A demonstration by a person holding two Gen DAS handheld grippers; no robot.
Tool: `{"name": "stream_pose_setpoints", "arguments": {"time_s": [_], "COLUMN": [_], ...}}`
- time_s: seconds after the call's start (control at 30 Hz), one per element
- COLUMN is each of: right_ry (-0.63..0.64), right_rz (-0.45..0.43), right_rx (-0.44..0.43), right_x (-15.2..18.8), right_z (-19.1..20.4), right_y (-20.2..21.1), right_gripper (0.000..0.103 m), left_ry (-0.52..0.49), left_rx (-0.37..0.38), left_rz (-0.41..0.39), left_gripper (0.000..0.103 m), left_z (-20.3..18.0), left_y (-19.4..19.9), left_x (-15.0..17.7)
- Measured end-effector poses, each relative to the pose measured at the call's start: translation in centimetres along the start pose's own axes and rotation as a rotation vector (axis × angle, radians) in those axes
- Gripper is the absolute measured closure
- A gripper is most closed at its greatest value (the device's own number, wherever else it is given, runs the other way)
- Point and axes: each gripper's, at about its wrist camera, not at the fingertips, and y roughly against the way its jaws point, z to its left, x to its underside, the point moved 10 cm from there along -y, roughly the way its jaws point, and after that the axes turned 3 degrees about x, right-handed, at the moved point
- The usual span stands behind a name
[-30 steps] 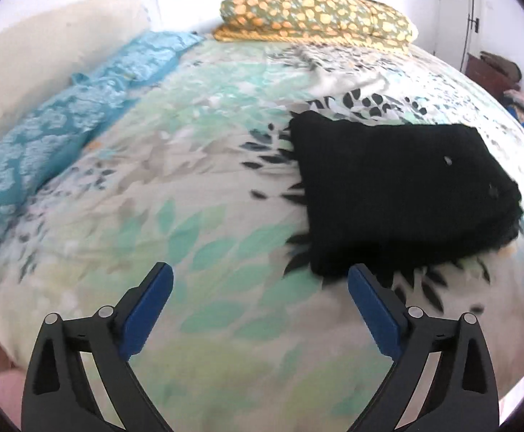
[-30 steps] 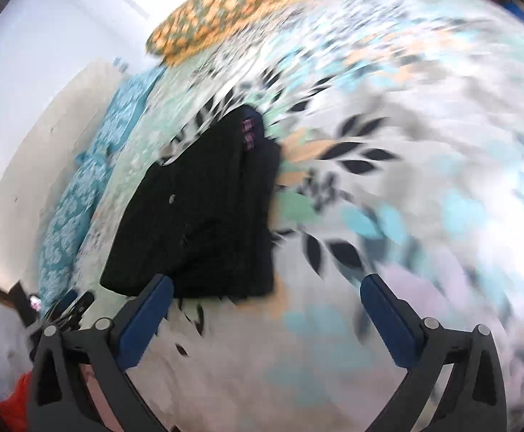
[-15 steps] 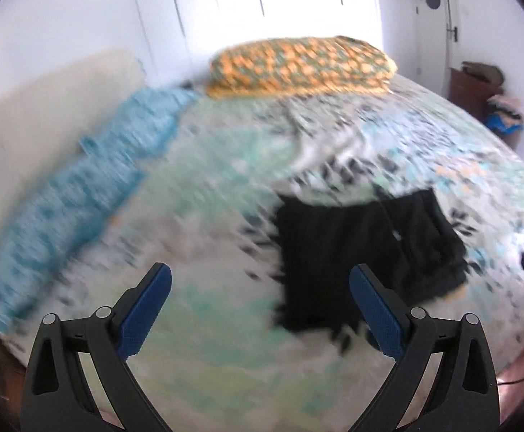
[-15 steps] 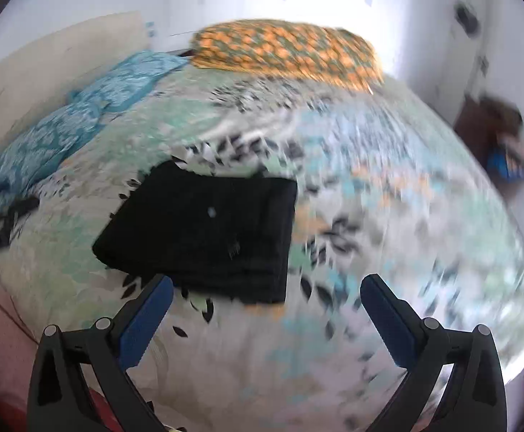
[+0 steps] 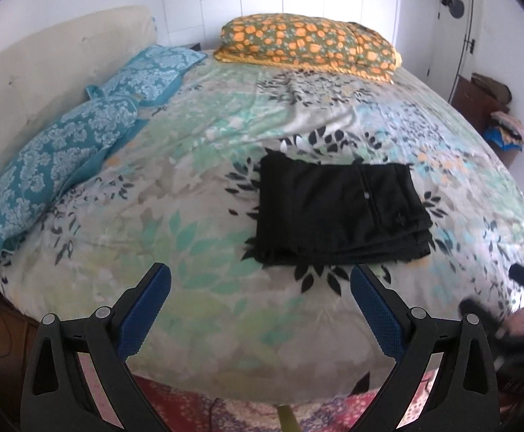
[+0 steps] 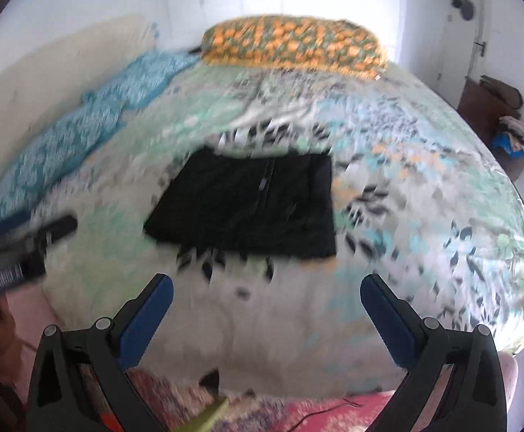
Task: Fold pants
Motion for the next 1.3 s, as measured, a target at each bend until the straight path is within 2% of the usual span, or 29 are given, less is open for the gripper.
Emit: {"name": "stream_pose_setpoints", "arguments": {"time_s": [0.17,0.33,0.47,0.63,0.77,0.9,1.0,1.07,1.17,1.3], "right_ry": [-0.009,0.049,0.053,0.034,0.038,0.068,0.179,0.222,0.188,0.088], "right_rz": [-0.044,-0.080,-0.063,-0.042,-0.044,-0.043,-0.044,-0.054,-0.056,-0.057], "right_rx": [0.015,0.029,0.017,0.024,0.030,0.019,0.034,0.044,0.026,-0.001], "right_x": [0.1,-0.5,0.6,1.2,1.1,0.3,-0.7,-1.2,-1.7,-1.2], "right_z": [-0.2,0.6,1.3,0.7,0.4,0.0,-0.1,0.0,0.2,0.8], "right_y": [1.9,3.6,3.5,3.3,3.5,3.9,4.6,5.1,5.3,5.1], "right_gripper": [0.000,0.000,0.000,0.000,0.000,0.000,0.000,0.000,0.000,0.000], "left_ry": [0.005,-0.011,-0.047,-0.044,-0.041,-0.100,-0.145,-0.150,-0.124,-0.064], "left_rx": [0.027,0.050,0.053,0.054,0.056,0.073,0.115,0.126,0.120,0.113], "left_rz": [0.002,0.026,0.056,0.077,0.068,0.043,0.069,0.057,0.030,0.041], "left_gripper": [0.003,0.003,0.002,0.002,0.002,0.002,0.001,0.001,0.001,0.001], "left_z": [-0.2,-0.8,-1.2,-0.9,-0.7,-0.5,0.0,0.1,-0.3,-1.0], "left_y": [0.8,1.3,1.2,1.2,1.5,1.9,2.3,2.8,3.5,3.3], "left_x": [0.9,2.2,3.2,3.9,3.7,2.3,1.3,0.7,0.7,2.1]}}
